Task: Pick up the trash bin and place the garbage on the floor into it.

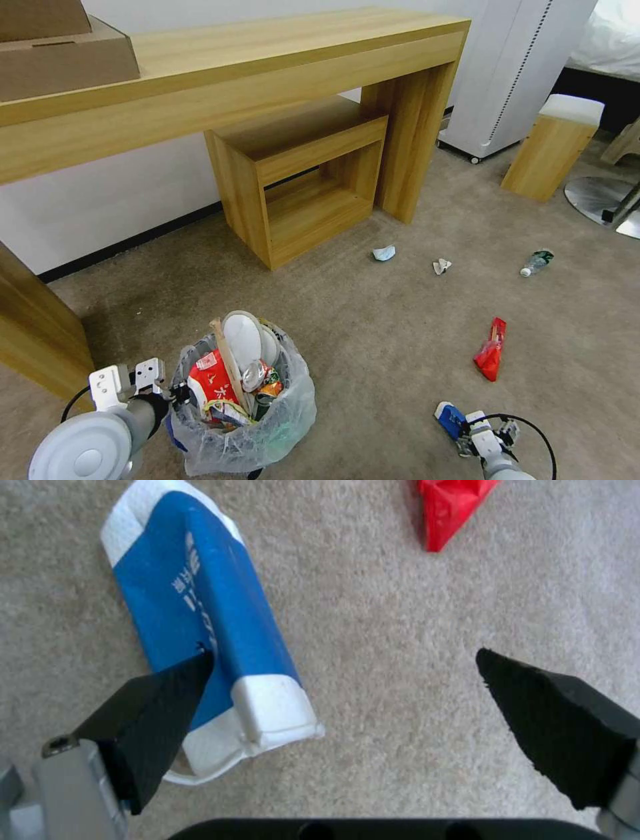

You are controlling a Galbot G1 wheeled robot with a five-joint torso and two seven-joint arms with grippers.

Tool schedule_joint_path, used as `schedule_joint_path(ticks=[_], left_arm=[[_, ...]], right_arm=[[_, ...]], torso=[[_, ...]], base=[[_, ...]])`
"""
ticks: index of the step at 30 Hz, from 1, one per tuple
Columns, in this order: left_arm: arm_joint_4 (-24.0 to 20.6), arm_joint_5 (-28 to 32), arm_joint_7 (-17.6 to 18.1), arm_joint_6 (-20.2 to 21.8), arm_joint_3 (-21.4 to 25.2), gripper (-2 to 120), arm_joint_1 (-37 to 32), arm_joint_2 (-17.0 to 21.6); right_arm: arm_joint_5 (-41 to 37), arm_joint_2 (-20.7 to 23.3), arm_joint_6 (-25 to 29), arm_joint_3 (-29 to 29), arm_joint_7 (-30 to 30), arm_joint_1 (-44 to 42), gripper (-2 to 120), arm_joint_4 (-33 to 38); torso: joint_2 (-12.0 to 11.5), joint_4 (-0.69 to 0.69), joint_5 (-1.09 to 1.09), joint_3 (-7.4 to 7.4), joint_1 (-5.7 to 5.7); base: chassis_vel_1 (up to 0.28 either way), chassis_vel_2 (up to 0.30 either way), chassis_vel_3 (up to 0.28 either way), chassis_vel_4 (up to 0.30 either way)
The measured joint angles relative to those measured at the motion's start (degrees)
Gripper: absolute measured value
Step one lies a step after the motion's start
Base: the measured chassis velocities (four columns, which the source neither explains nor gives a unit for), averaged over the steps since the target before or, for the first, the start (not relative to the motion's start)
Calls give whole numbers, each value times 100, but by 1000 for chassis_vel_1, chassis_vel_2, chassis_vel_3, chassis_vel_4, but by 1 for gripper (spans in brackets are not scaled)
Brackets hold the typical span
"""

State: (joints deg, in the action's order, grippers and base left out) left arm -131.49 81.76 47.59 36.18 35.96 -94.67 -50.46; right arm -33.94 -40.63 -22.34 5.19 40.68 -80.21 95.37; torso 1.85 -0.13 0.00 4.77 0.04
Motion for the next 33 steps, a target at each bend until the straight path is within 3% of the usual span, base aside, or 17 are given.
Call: schedule_joint_path(ticks=[18, 21, 33], left_arm=[[8, -316, -242, 0, -3, 0, -178, -103], [13, -328, -262, -1, -3, 0, -175, -103], [17, -299, -267, -27, 45, 0, -151, 15]], right_arm=[[68, -399, 280, 186, -44, 165, 100, -488], [71, -431, 293, 219, -29, 196, 95, -541], [154, -530, 364, 286, -32, 267, 50, -637]], torso=[[0, 0, -1, 0, 0], [0, 0, 0, 0, 0], [0, 0, 0, 0, 0]], base=[[0, 0, 0, 0], [0, 0, 0, 0], [0, 0, 0, 0]])
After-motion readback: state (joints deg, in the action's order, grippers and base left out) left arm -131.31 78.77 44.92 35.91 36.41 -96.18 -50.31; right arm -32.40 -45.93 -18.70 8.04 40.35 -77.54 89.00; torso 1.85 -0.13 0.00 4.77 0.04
